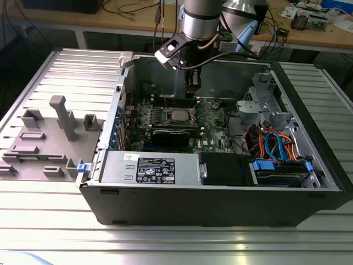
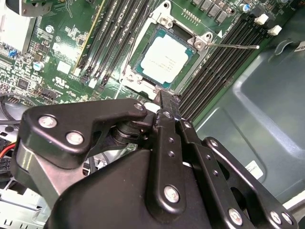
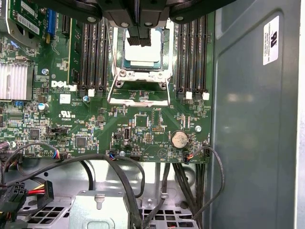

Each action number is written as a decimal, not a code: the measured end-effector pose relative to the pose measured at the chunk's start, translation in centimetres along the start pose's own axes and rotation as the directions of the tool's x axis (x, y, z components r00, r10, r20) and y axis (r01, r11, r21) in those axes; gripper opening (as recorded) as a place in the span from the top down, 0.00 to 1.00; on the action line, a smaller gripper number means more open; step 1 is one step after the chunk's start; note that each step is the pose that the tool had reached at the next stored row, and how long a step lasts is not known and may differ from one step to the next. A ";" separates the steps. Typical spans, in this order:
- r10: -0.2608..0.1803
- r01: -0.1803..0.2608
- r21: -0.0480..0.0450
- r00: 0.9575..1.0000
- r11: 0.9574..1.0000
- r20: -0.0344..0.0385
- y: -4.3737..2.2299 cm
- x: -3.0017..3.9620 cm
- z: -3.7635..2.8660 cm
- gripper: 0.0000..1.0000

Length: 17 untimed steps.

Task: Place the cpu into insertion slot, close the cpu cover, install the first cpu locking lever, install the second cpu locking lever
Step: 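Close the cpu cover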

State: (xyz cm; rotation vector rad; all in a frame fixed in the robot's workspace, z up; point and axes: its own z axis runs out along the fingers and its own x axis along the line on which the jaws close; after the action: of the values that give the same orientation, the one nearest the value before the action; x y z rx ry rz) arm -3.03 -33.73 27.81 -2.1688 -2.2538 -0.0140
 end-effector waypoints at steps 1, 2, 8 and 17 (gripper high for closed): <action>0.000 0.000 0.000 1.000 1.000 0.000 0.02 0.00 0.00 0.89; 0.000 0.000 0.000 1.000 1.000 0.000 0.04 0.00 0.00 0.89; 0.000 0.000 0.000 1.000 1.000 0.000 0.42 -0.01 0.00 0.89; 0.000 0.000 0.000 1.000 1.000 0.000 1.64 -0.06 0.02 0.89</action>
State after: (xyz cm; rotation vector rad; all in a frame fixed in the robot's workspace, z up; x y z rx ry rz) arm -1.38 -33.73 27.78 -2.1689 -2.2538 -0.0138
